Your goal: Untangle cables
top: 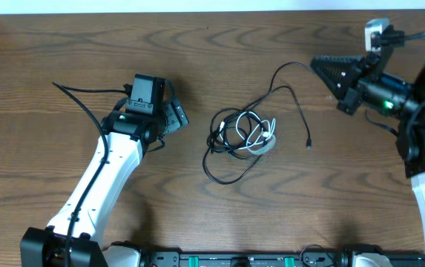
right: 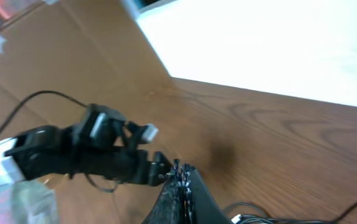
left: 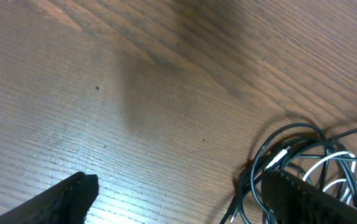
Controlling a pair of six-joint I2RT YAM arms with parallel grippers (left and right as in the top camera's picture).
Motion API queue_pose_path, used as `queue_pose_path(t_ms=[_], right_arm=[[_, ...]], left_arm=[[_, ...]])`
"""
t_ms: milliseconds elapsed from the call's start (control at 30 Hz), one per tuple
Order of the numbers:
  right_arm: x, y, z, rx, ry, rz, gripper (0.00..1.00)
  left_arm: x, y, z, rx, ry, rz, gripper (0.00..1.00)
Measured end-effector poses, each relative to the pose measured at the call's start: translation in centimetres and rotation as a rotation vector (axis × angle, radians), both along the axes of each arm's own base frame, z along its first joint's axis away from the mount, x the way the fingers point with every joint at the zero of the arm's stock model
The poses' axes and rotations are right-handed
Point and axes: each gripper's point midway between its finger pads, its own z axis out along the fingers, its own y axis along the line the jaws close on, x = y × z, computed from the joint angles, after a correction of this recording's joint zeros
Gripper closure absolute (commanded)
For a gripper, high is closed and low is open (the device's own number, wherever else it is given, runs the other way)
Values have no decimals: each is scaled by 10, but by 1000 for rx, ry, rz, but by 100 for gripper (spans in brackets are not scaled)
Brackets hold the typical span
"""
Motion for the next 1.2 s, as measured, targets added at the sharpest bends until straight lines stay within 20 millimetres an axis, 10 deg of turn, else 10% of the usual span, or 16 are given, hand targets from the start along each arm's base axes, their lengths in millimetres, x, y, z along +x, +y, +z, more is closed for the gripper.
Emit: queue_pose_path(t_ms=[133,433,733,1200], right_arm=[[-3,-2,-9,0,66,-26,92],[6,-5,-121,-232,482,-223,49],[12,41,-228,-461,732,-186,61],[21,24,-331,-611,1007,-373,59]], left_arm=[[0,0,0,0,0,0,8],[0,0,0,0,0,2,2],[0,0,0,-2,1,-1,2],[0,0,0,-3,1,-1,2]])
